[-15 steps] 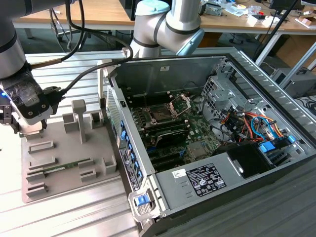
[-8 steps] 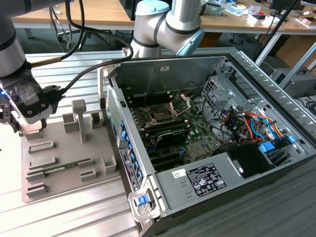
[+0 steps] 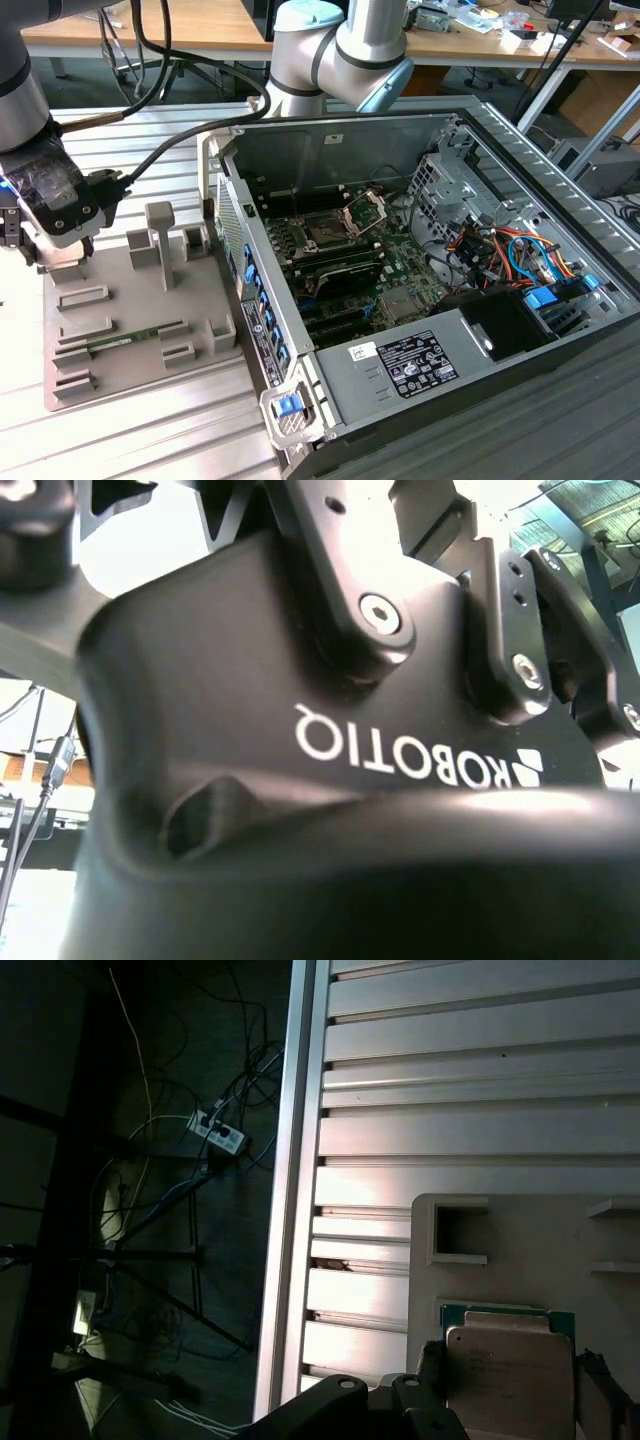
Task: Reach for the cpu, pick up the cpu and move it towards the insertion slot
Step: 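Pick up the cpu and move it towards the insertion slot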
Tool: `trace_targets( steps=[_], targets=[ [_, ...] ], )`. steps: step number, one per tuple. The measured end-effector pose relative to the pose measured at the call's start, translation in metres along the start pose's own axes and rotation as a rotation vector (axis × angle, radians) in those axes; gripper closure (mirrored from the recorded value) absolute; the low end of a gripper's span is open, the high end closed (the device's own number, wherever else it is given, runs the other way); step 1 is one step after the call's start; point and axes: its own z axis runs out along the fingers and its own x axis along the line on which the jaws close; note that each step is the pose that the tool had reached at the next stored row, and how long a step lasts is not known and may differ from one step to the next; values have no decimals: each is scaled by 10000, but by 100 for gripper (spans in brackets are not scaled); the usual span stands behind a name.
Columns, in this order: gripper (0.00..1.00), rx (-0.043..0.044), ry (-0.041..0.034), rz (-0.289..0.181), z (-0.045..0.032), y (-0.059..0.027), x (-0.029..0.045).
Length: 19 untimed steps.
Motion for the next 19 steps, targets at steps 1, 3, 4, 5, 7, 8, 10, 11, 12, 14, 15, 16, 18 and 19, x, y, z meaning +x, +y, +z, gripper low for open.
trace_targets(
  steps=[1,3,4,5,7,8,10,11,12,14,15,16,18,19],
  targets=[
    [45,-3,-1,0,-2,0,0],
    [45,-10,-1,0,-6,1,0],
    [45,-14,-1,0,-9,1,0],
    [45,-18,-2,0,-11,2,0],
    [45,-28,-2,-1,-16,2,0],
    [45,-34,-3,0,-18,3,0],
    [45,-58,-3,0,-28,4,0],
    [45,-71,-4,-1,-32,4,0],
    [45,-84,-5,-1,-38,5,0],
    [45,-101,-7,-1,-44,6,0],
    [45,-116,-8,-1,-48,7,-1],
    [45,-124,-9,-1,-50,7,0],
    [45,-144,-9,-1,-56,8,0],
    [45,-163,-10,0,-59,8,0]
  ],
)
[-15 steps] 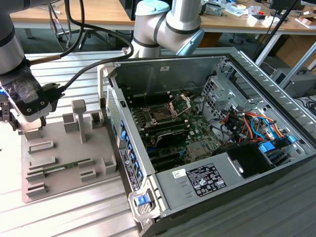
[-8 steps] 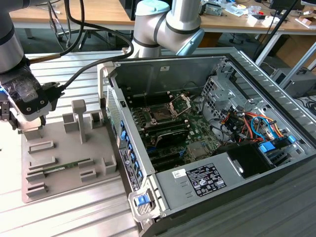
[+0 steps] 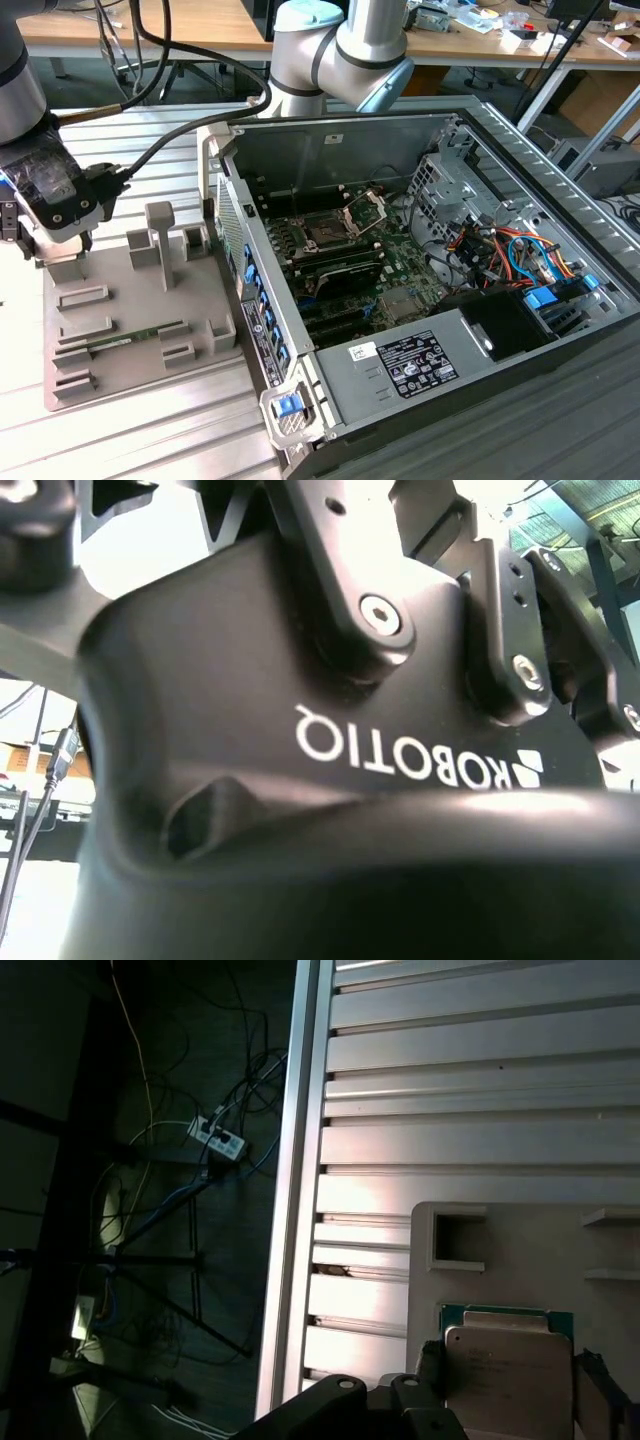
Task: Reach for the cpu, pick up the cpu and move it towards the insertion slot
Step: 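Pick up the cpu and move it towards the insertion slot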
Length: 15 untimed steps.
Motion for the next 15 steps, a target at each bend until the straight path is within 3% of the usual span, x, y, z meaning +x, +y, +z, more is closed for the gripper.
trace_targets(
  steps=[4,15],
  targets=[
    [45,-44,-3,-1,-7,1,0],
    [45,-52,-2,-1,-27,4,0]
  ],
)
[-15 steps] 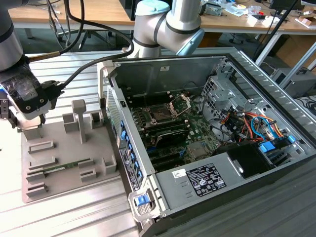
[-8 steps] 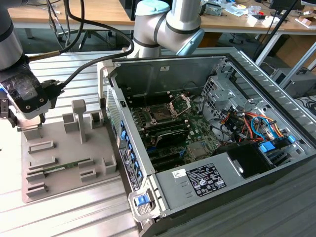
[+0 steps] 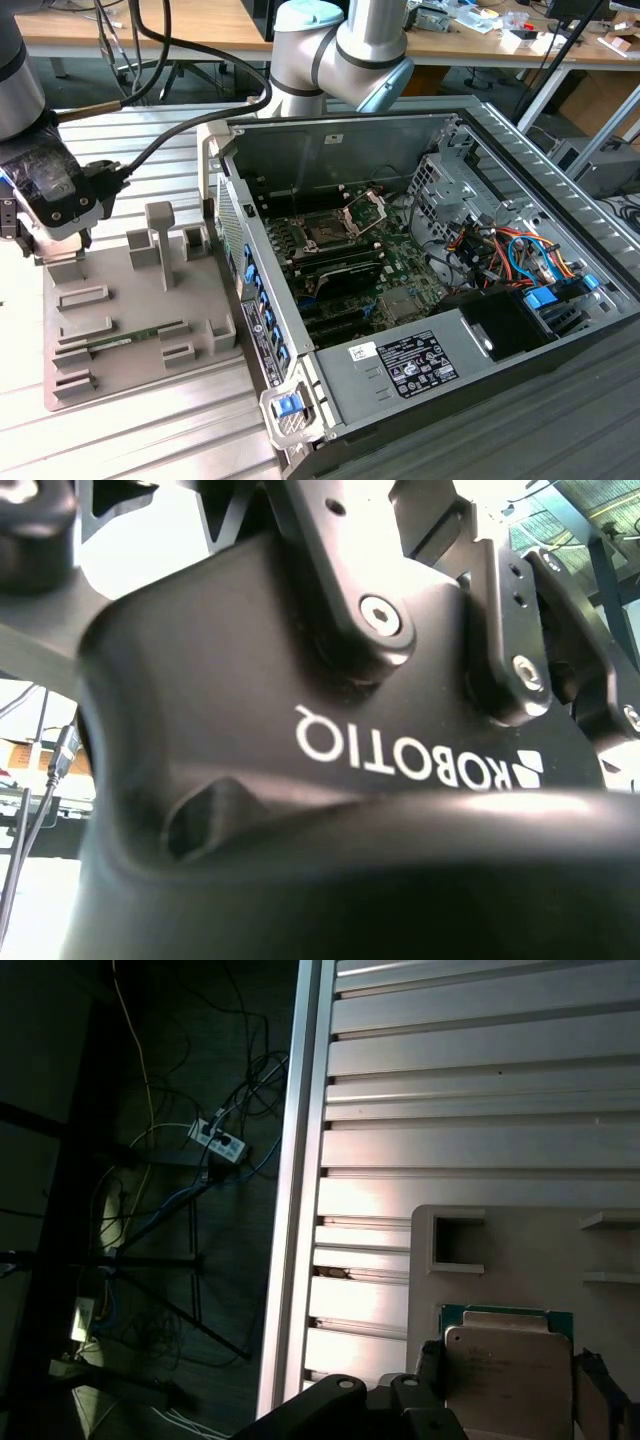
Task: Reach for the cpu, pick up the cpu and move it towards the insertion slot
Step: 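Pick up the cpu and move it towards the insertion slot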
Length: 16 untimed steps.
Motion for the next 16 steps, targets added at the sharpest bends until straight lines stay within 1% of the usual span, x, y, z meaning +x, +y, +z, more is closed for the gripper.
trace_targets(
  steps=[16],
  targets=[
    [45,-3,-1,0,-51,8,0]
  ],
)
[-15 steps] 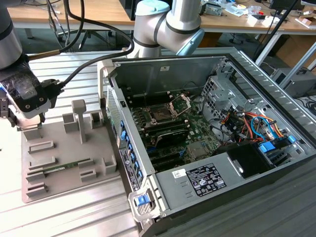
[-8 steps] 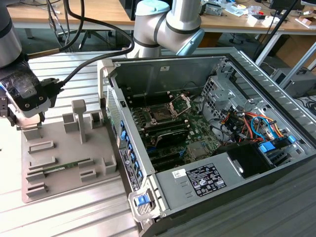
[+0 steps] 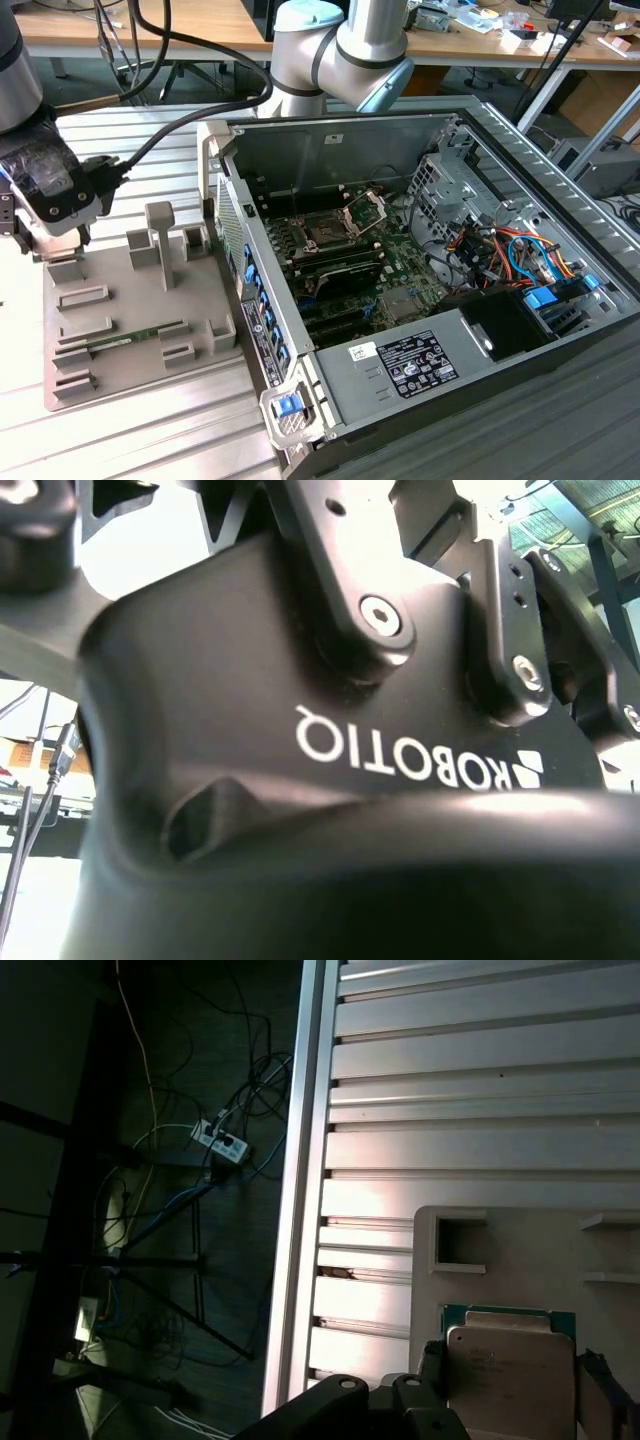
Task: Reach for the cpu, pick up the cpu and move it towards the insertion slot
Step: 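Pick up the cpu and move it towards the insertion slot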
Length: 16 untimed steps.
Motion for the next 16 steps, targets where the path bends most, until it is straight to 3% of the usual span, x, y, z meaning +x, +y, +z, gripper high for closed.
trace_targets(
  steps=[10,16],
  targets=[
    [45,-1,0,0,-21,4,0],
    [45,0,1,0,-90,14,0]
  ],
)
